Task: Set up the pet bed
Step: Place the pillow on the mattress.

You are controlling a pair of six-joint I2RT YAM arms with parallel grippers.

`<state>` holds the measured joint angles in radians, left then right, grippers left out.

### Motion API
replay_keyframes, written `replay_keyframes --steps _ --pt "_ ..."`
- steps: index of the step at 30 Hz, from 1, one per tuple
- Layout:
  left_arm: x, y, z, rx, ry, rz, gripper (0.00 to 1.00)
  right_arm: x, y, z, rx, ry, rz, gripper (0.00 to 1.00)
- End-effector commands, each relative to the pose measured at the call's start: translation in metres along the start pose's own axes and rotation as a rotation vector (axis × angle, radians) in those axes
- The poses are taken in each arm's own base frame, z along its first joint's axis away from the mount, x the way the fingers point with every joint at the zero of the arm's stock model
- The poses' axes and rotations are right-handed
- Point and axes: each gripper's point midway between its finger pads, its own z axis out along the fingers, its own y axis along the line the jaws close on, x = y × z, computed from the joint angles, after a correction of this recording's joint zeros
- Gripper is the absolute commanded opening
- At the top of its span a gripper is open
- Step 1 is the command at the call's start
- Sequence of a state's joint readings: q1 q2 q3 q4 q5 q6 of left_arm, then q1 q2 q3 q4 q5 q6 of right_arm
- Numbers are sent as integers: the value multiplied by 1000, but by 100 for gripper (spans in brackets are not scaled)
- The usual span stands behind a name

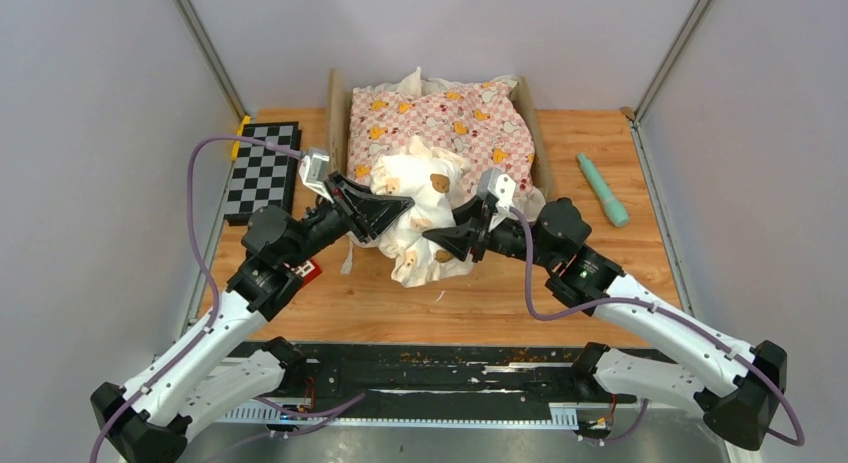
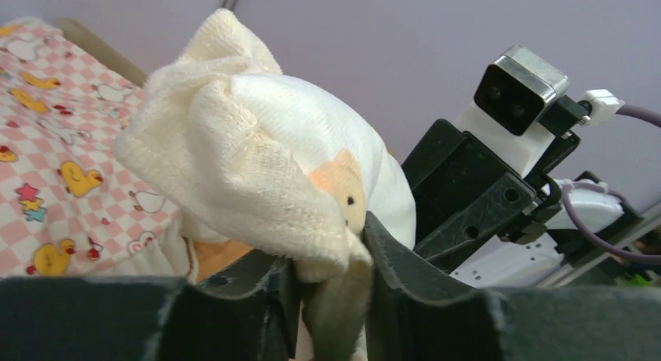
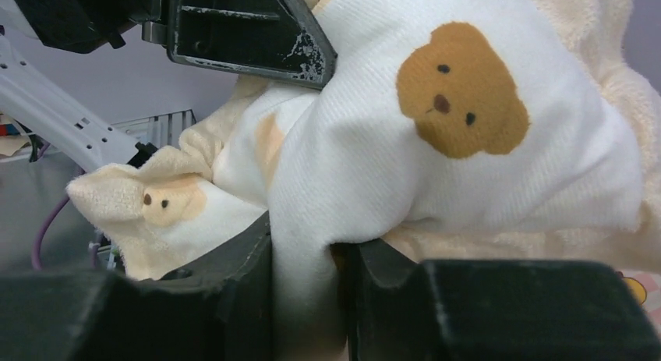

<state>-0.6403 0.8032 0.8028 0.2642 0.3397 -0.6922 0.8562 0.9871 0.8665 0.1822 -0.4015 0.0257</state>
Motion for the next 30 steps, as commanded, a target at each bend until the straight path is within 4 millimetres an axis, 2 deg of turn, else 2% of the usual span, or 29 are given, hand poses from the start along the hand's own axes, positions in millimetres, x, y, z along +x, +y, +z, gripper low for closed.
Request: replay_keyframes --steps 1,2,3,6,8,11,15,18,22,27,30 --pt "-9 -30 -3 151 -47 -4 22 -28 11 -8 -30 -37 -81 37" --pt "-9 -30 -5 155 -54 0 7 -27 12 -10 -29 -28 -89 42" --pt "-9 -31 -6 160 -60 7 0 -25 11 -14 -19 -9 -94 48" --pt "-11 -31 -13 151 -67 59 0 -18 -5 -37 96 51 -160 74" --pt "-12 -31 -21 136 -70 116 0 -17 -15 -60 194 56 -199 83" --pt "-8 -32 -33 135 -55 208 0 -31 -17 -96 283 -24 -226 89" --pt "5 -40 -43 201 -1 291 0 -43 -4 -116 284 -132 -141 89" --pt "15 -40 -47 225 37 335 0 -55 5 -113 263 -217 27 89" --pt "16 -30 -50 176 29 380 0 -70 19 -93 153 -308 195 91" --pt "8 -16 -49 100 -17 400 0 -59 3 -69 211 -335 308 95" --pt "6 -16 -47 98 -24 396 0 -55 3 -53 208 -351 371 93"
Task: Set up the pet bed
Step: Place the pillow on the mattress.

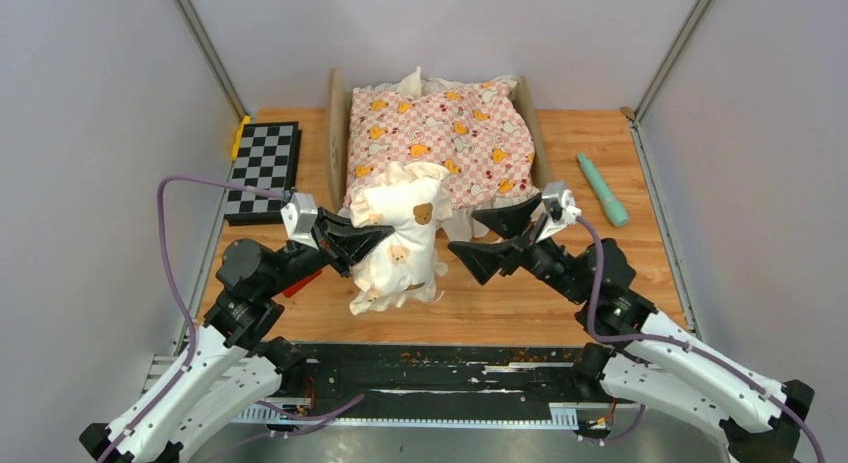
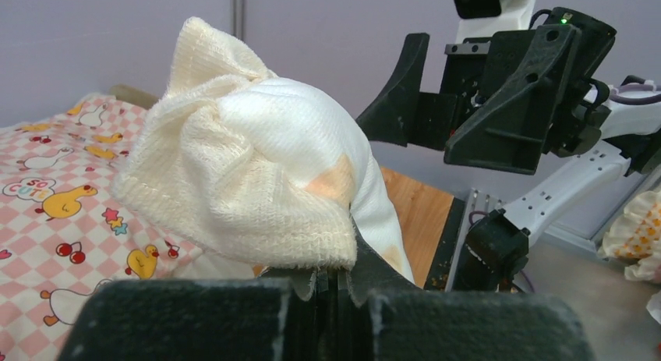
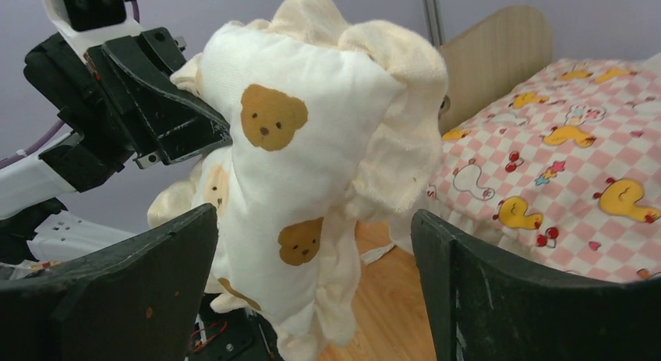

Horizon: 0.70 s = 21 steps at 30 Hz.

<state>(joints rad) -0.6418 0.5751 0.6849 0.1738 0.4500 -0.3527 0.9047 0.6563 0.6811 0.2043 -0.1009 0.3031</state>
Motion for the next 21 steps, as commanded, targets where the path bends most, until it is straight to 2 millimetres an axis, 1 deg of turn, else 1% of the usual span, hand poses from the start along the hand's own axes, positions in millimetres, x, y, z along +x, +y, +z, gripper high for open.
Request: replay_keyframes --steps 1,4,7,11,12,13,14,15,16,17,18,19,20,21 --pt "-15 3 1 -21 -54 49 0 -14 11 21 -8 -102 161 91" --pt "-15 3 2 -17 -56 42 0 2 23 37 -50 -51 191 87" --pt "-14 1 3 -8 -66 28 0 15 31 48 -84 -22 219 86" --pt "-11 -2 5 18 -74 2 0 31 26 60 -59 10 255 85" --pt "-10 -3 5 25 -74 -6 0 35 25 62 -56 15 262 83" --pt "-9 -3 6 27 -73 -10 0 36 25 65 -58 13 263 77" --pt "-10 -3 6 29 -73 -13 0 36 26 66 -67 8 258 65" --pt "-10 -3 7 24 -71 -14 0 33 27 68 -74 -1 252 40" --pt "-10 0 6 9 -68 -12 7 32 26 69 -70 -3 244 17" --pt "-12 3 5 -13 -64 -1 25 31 24 68 -60 -6 231 5" --pt "-14 9 3 -55 -56 12 47 28 21 68 -41 -11 217 1" --pt "-11 23 -2 -145 -27 13 71 25 13 67 3 -23 202 0" --pt "-13 34 -9 -226 -13 26 89 23 3 67 56 -32 182 0" --pt "-19 45 -17 -309 -2 41 98 21 -7 66 101 -36 164 0"
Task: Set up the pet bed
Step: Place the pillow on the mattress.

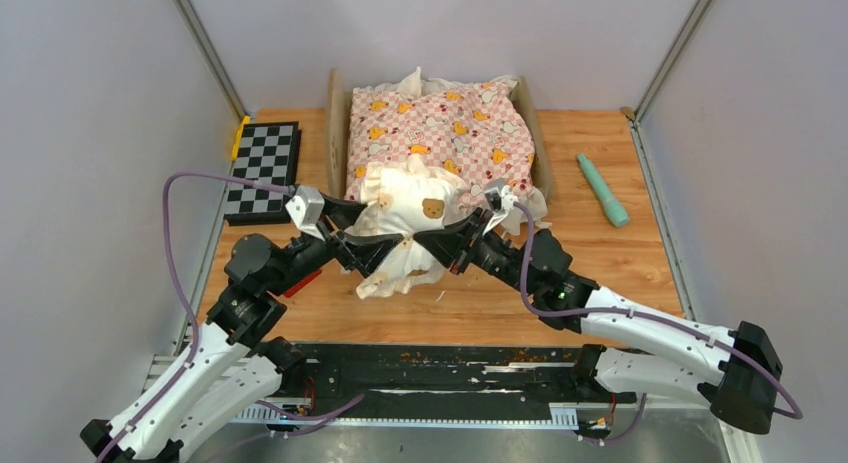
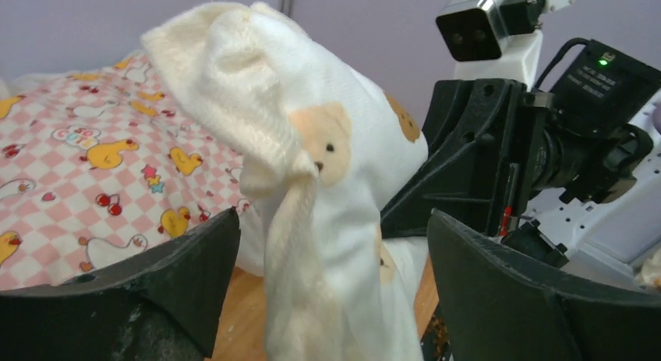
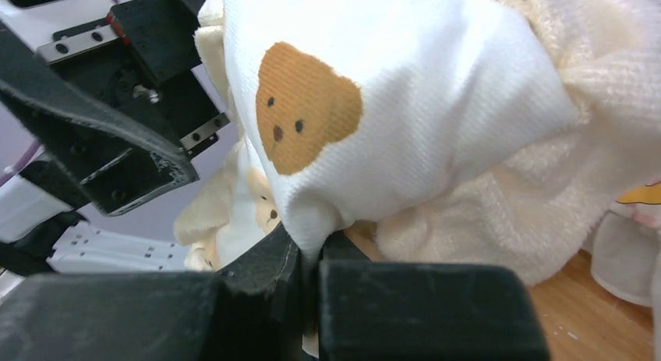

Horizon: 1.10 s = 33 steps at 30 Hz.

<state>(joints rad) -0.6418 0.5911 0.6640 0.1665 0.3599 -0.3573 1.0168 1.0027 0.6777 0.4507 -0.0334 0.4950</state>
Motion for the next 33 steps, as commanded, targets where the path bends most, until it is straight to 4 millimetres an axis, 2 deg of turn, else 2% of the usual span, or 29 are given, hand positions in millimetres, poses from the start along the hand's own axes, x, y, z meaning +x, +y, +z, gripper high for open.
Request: replay_keyframes --steps 1,4,6,9,14,15,18,19,20,22,24,28,33 --pt "-34 35 -26 -286 -6 77 100 -56 -14 0 135 -146 -64 0" --pt "-50 56 -55 -473 12 129 100 -64 -48 11 241 -88 -61 0" --pt "-57 63 -72 -552 25 150 100 -71 -63 25 235 -43 -27 0" --pt "-63 65 -92 -605 16 166 100 -77 -89 54 208 23 30 0" --pt "-67 63 -113 -636 -15 176 100 -81 -123 109 118 118 129 0" --pt "-66 63 -115 -642 -15 176 100 -90 -126 121 103 112 143 0" --pt "-62 64 -119 -650 3 174 100 -81 -153 151 71 145 220 0" --pt "-61 64 -120 -653 11 174 100 -90 -151 160 47 131 227 0" --pt "-59 65 -121 -659 15 173 100 -79 -162 170 36 154 256 0" --pt "-59 65 -123 -663 14 171 100 -80 -166 187 -5 155 287 0" --pt "-58 65 -124 -665 13 171 100 -74 -174 199 -26 157 328 0" --pt "-57 66 -127 -672 14 172 100 -74 -185 219 -44 134 380 0" --pt "-55 67 -130 -683 19 170 100 -55 -214 236 3 140 437 0"
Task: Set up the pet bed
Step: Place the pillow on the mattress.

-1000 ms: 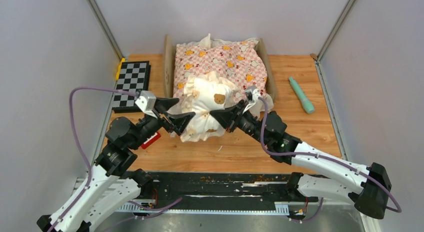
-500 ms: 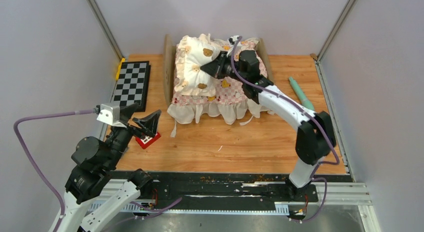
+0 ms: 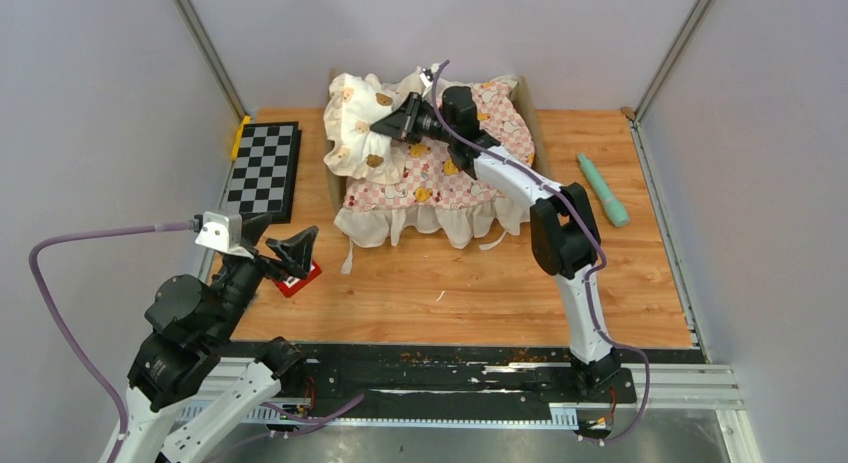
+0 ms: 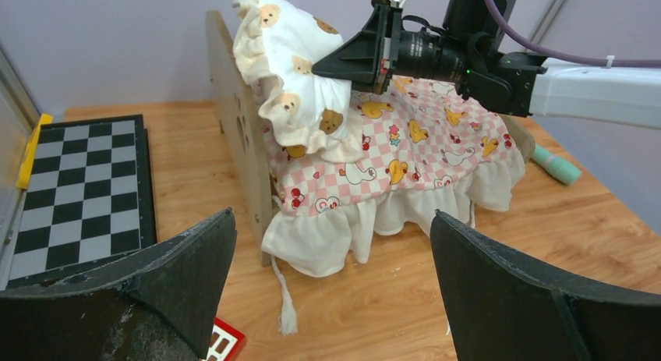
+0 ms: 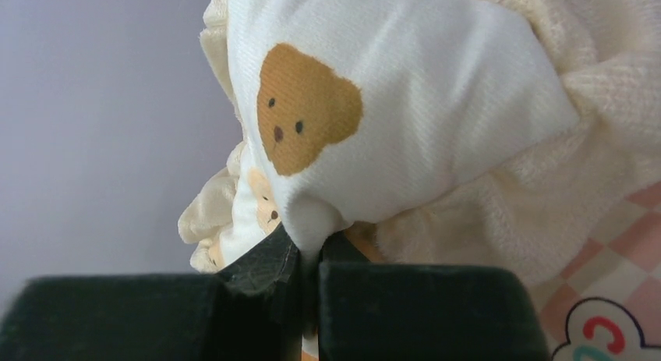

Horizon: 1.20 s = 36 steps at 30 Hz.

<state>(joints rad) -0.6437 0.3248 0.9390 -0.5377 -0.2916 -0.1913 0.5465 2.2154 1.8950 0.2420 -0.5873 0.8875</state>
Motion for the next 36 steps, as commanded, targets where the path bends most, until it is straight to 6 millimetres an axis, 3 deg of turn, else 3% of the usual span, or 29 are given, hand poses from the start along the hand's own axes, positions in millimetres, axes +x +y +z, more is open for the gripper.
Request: replay_keyframes --steps 1,9,14,17,19,25,28,31,36 --pt "0 4 -2 -14 -6 14 100 -21 14 14 -65 -52 18 0" --pt "4 5 -5 -13 -7 1 100 -18 -36 31 96 -65 20 1" --pt "6 4 -3 -13 1 -2 100 -15 -50 33 146 -55 -9 31" --pt "9 3 -2 -12 15 -3 100 -21 -41 29 141 -60 -36 48" --pt "10 2 -1 -7 20 -5 100 -31 -24 24 122 -76 -71 61" --pt "7 0 -2 3 10 -21 100 -61 39 6 41 -120 -168 87" --pt "8 0 -2 0 15 -29 100 -71 60 -5 36 -138 -215 94" --pt "11 1 -1 -13 32 -34 100 -74 62 -17 92 -141 -261 98" --pt "19 14 -1 -94 78 -38 100 -71 45 -40 229 -132 -347 100"
